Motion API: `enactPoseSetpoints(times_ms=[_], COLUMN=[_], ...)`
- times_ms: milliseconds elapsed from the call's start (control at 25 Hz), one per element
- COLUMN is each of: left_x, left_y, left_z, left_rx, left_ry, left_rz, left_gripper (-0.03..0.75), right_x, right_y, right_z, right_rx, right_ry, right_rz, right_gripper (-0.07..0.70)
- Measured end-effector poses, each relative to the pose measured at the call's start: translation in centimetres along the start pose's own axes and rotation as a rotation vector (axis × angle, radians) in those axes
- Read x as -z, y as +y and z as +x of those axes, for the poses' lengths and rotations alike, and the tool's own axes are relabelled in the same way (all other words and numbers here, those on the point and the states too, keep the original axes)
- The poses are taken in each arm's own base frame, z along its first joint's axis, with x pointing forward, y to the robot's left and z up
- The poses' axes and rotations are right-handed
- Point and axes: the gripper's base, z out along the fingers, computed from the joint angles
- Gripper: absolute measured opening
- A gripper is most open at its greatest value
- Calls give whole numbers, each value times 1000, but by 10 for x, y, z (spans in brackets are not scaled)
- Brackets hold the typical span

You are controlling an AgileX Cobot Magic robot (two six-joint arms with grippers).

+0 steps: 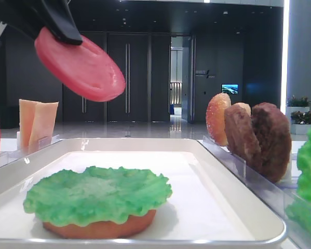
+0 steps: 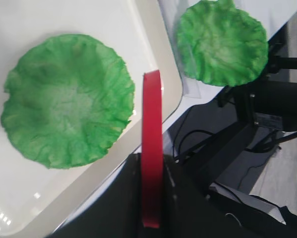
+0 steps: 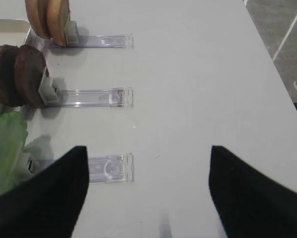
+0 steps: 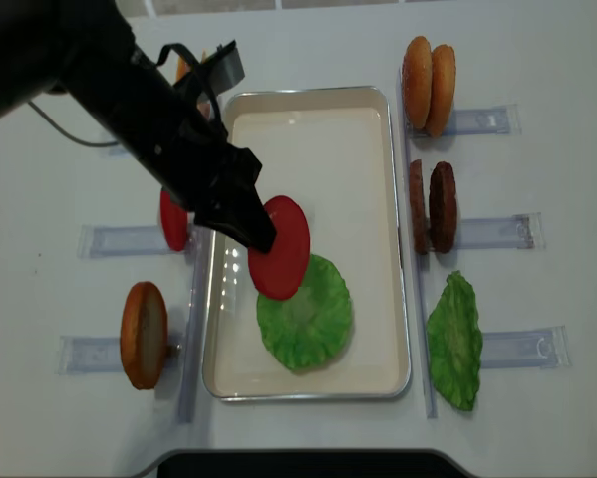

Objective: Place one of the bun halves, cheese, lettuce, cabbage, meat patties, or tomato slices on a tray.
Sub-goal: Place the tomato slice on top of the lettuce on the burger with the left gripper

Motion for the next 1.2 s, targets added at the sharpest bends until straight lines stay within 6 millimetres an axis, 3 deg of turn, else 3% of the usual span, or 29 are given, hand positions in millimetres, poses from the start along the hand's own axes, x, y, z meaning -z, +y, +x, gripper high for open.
enactPoseSetpoints(times_ms=[360,1200], left_x=[-27,-64], left_y=[20,48], left_z=[19,9], left_rx=[-47,20], left_ry=[-15,12], left_rz=[149,190], left_gripper=[57,57], right_x=[0,0], right_y=[0,0], right_z=[0,0], right_rx=[0,0], right_ry=[0,0], right_rz=[0,0], right_gripper=[486,486])
